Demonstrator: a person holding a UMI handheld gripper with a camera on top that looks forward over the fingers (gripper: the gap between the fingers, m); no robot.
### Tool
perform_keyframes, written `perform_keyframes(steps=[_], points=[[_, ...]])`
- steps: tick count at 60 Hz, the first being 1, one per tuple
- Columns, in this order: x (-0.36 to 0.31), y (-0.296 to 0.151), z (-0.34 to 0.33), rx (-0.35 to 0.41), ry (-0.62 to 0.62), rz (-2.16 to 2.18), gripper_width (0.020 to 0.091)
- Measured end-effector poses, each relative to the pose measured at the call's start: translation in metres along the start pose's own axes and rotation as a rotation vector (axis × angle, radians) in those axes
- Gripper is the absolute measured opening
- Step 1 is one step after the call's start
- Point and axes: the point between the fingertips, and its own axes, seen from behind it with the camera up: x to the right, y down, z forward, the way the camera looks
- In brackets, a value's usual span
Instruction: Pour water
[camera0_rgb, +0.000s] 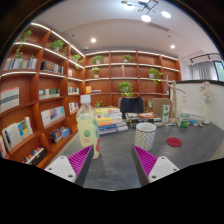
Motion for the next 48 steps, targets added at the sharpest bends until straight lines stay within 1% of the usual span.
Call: perform_keyframes(steps=[4,10,19,30,34,37,41,43,44,46,48], points=[[-0.029,0.008,0.011,-0.004,-0.044,0.003,0.0772],[-0.055,0.005,0.028,0.010,-0.087,-0.001,0.0773],[-0.071,-0.009,0.057,0.040,-0.099,0.004,0.0775],[-0.084,-0.033,0.089,0.112,-0.109,0.031,0.0774],[-0.081,-0.039,0.101,0.127,-0.093,0.043,0.0772],[-0.080,-0.038,0.109,0.128,-0.081,0.038,0.0739],[-0.075,-0.032,0.118,0.108,-0.052,0.019,0.0641],[-0.075,-0.033,0.119,0.114,-0.044,0.003,0.0570],[-0.076,-0.034,0.120,0.121,-0.041,-0.004,0.0508],[-0.074,-0.033,0.121,0.127,-0.024,-0.034,0.0499],[-0.074,-0.032,0.120,0.132,-0.022,-0.055,0.0464]])
